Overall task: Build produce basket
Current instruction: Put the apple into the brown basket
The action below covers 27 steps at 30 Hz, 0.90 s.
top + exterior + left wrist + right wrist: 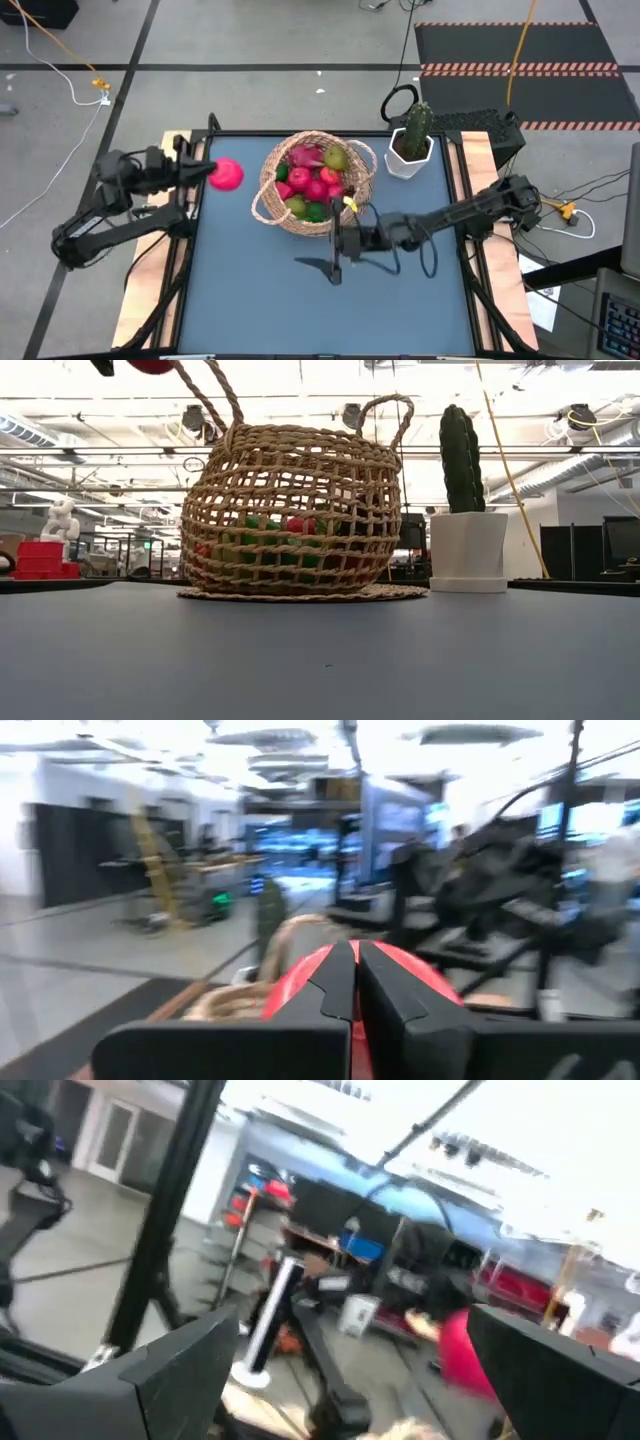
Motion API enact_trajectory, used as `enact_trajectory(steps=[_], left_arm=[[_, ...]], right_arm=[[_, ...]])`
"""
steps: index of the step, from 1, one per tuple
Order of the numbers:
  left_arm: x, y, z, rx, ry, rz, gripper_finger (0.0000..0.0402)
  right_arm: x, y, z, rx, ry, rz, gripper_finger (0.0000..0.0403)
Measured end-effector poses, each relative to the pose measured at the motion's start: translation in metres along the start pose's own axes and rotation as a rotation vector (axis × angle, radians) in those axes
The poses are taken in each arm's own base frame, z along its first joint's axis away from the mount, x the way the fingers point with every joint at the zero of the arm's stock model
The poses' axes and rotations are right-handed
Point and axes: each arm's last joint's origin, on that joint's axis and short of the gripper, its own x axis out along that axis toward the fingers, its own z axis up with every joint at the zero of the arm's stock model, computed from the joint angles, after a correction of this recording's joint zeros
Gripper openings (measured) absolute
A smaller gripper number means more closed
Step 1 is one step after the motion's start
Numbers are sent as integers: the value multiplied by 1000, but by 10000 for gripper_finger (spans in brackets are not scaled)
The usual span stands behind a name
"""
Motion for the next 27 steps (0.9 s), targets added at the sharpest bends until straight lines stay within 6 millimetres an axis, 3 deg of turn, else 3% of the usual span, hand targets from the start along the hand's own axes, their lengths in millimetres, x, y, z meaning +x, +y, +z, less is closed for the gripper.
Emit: enact_trajectory(steps=[4, 9, 14, 18, 27], left_arm=[[0, -8, 5, -37, -54, -122, 3], [30, -13, -2, -39, -47, -252, 4], [71, -25, -16, -16, 4, -351, 3], [97, -38, -22, 33, 37, -387, 4], [126, -69, -25, 204, 43, -438, 4]], right_arm=[[-1, 4, 1, -22, 49, -85, 385], [4, -13, -9, -46, 62, -151, 378], [12, -30, -34, 84, 47, 5, 378], [15, -43, -48, 178, 73, 13, 377], [16, -44, -56, 354, 82, 74, 377]])
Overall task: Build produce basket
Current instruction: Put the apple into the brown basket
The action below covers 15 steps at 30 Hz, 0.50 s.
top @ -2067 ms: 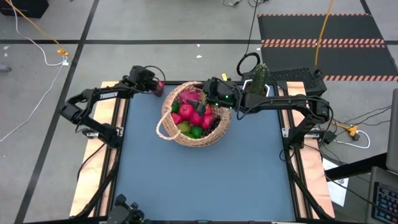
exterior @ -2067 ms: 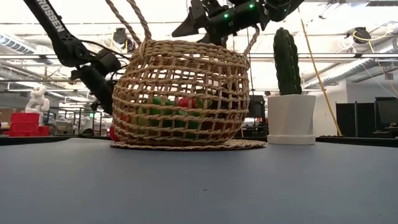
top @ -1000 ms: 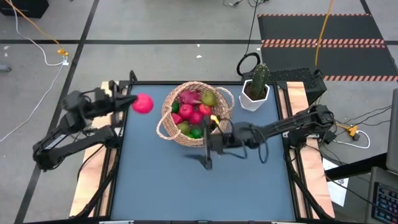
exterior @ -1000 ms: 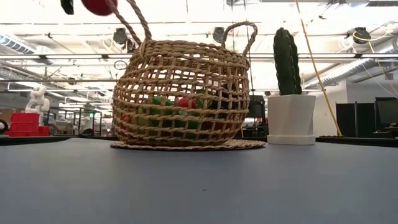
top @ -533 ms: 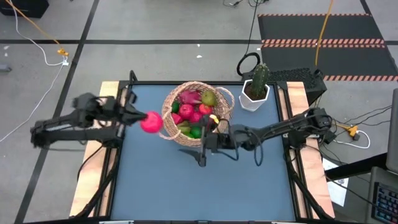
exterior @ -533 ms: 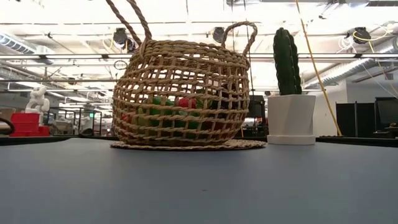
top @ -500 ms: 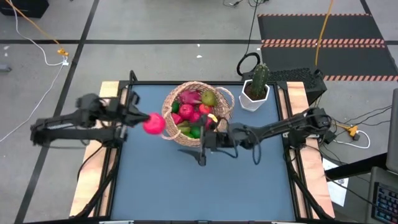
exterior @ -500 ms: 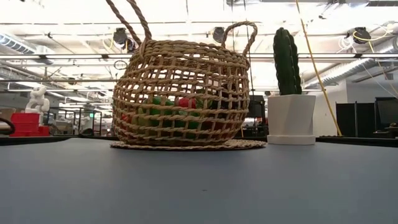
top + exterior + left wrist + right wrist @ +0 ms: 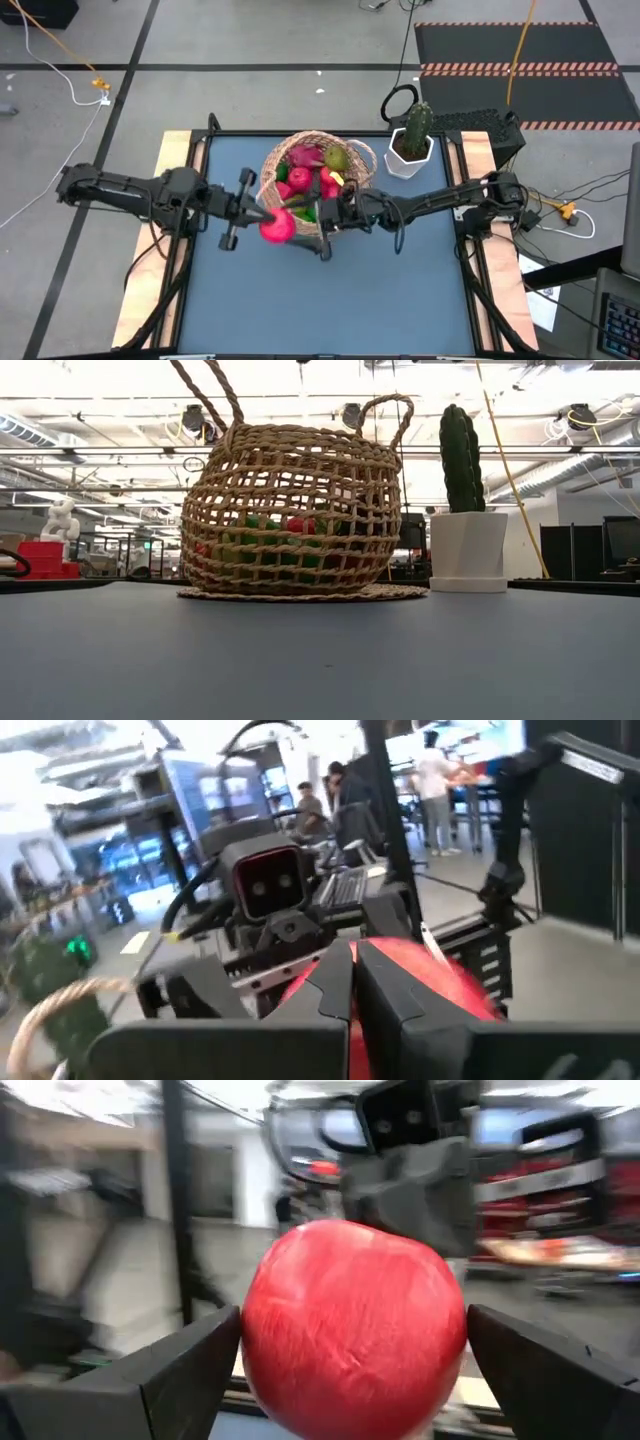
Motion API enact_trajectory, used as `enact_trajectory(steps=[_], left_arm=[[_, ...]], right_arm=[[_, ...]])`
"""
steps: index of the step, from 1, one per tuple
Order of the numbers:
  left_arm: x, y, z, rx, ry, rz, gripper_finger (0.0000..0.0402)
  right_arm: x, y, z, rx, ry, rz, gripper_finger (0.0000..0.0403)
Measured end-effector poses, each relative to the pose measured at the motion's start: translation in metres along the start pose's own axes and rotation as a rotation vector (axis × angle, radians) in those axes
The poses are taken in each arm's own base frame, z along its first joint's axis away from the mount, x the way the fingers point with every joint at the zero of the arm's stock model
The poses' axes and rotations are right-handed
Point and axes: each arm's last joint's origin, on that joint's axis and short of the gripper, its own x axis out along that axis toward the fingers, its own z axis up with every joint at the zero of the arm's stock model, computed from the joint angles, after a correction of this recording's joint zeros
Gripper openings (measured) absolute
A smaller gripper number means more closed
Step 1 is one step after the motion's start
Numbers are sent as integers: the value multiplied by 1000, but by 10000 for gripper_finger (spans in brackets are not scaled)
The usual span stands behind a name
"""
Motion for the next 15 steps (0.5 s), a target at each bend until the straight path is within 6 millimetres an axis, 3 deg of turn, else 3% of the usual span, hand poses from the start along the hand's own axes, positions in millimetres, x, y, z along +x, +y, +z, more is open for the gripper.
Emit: enact_trajectory(steps=[6, 15], left_arm=[[13, -1, -2, 82, 53, 58, 5], [18, 2, -1, 185, 69, 114, 5]], right_arm=[[1, -4, -3, 105, 10, 76, 377], [0, -12, -2, 146, 7, 118, 377]])
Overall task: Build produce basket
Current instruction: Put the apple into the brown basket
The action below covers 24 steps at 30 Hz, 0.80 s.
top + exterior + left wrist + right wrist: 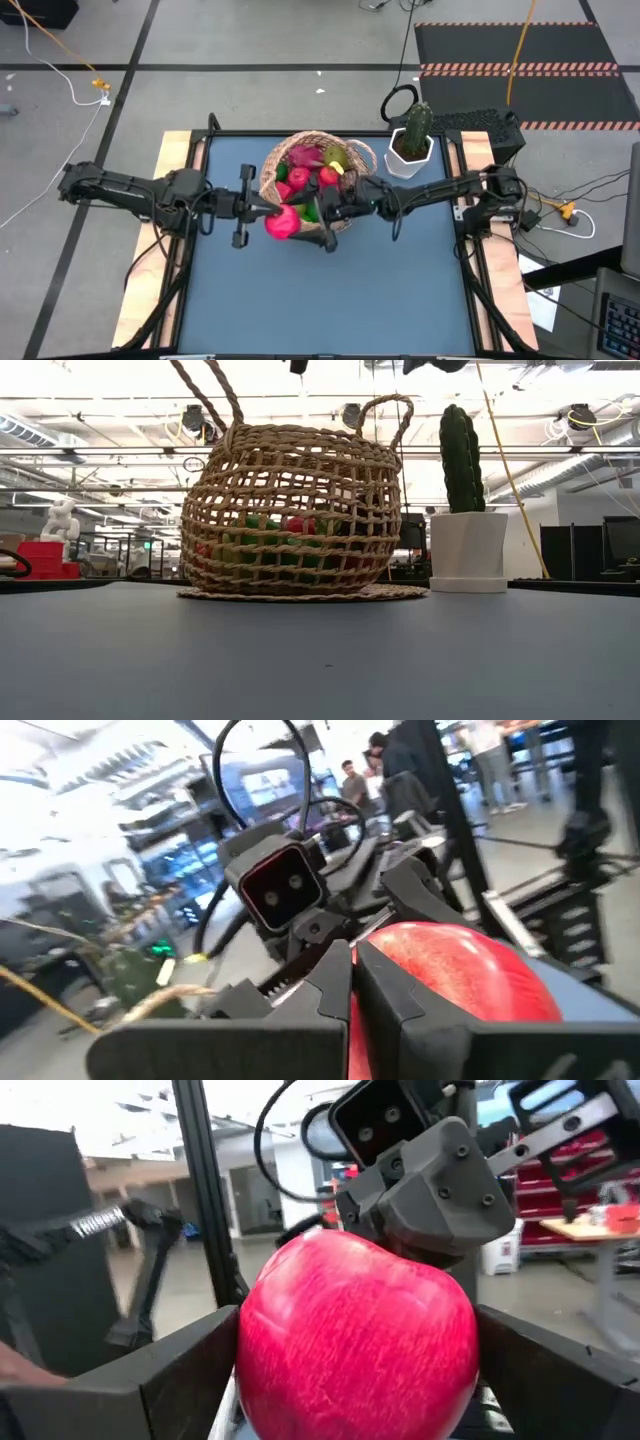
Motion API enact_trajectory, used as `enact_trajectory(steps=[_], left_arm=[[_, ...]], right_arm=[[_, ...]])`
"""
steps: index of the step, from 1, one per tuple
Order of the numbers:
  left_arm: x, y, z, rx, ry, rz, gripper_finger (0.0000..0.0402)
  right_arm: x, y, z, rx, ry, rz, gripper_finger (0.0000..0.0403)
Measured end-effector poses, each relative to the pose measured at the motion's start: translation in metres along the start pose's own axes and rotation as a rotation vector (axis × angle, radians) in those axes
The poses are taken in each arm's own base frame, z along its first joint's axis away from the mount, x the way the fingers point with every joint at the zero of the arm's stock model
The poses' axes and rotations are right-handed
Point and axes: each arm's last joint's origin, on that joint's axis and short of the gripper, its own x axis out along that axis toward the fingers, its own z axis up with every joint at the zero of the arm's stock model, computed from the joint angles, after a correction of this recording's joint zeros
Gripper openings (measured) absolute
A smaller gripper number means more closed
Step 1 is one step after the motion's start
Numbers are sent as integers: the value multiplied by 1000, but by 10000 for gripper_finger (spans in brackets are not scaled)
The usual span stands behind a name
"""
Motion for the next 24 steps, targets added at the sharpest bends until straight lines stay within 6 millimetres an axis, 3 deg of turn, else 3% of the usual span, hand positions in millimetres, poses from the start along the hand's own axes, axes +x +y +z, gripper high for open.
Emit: enact_trajectory(steps=[15, 20, 24], left_arm=[[8, 7, -6, 85, 61, 145, 5], [11, 12, -12, 115, 120, 250, 11], [-11, 21, 2, 91, 175, 483, 51]], right_arm=[[-1, -6, -2, 13, 22, 17, 363], [-3, -8, 0, -29, 38, -107, 331], [-11, -12, 7, -158, 91, -329, 328]])
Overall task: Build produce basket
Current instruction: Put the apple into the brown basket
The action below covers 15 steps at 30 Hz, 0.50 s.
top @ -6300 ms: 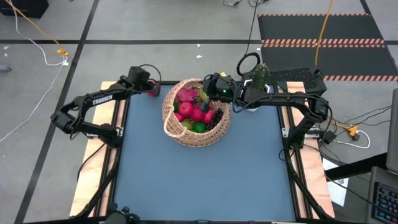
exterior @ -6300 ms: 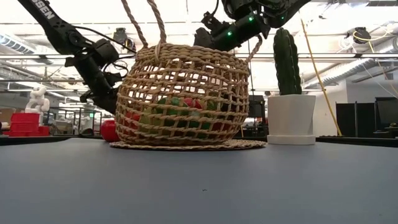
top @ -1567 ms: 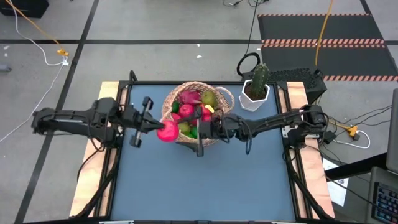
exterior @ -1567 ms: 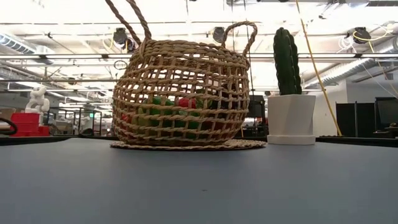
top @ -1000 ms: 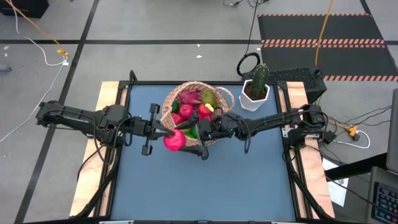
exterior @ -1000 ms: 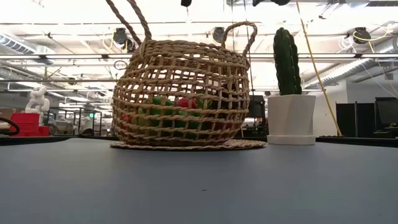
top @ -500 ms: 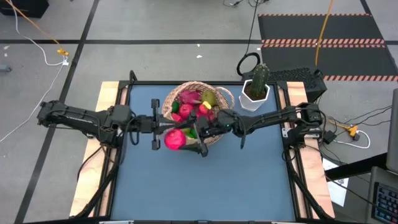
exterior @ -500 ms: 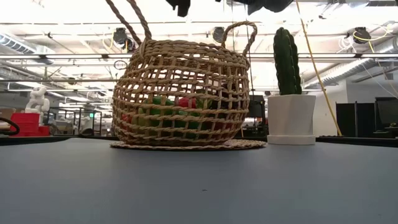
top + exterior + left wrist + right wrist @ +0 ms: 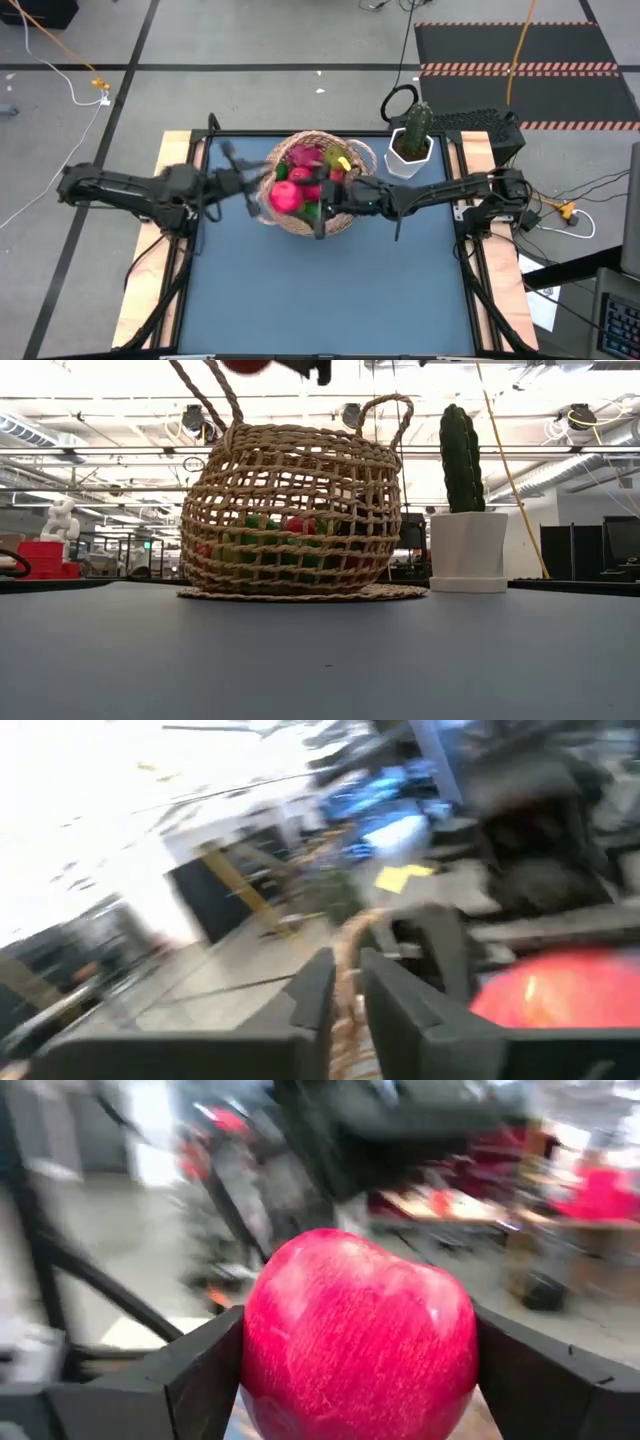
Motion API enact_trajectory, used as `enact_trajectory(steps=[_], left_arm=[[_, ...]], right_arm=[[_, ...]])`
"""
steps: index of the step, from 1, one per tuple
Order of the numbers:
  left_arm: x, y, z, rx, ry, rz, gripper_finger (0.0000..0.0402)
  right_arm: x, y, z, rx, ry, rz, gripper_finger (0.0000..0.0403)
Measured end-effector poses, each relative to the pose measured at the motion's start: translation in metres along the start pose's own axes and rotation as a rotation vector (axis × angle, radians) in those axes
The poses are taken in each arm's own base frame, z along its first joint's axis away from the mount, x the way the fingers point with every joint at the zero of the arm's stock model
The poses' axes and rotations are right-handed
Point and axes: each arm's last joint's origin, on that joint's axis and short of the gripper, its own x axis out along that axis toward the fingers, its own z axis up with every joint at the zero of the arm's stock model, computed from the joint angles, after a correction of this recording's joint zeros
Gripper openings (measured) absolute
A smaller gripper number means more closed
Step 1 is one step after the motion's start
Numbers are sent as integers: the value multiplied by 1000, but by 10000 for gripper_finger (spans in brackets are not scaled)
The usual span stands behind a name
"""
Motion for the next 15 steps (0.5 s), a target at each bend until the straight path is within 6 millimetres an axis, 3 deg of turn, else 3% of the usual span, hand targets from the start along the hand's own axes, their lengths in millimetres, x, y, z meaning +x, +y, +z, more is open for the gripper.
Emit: enact_trajectory(steps=[3, 8, 12, 15], left_arm=[[-23, 16, 5, -51, 54, 101, 94], [-52, 31, 0, -201, 120, 82, 156], [-56, 18, -24, -318, 198, 50, 177], [-57, -1, -49, -305, 277, -2, 173]], right_arm=[[-4, -3, -1, -51, 64, -96, 328], [-17, -5, 11, -179, 118, -345, 328], [-20, -19, -1, -277, 263, -493, 332], [-21, -31, -11, -189, 344, -478, 345]])
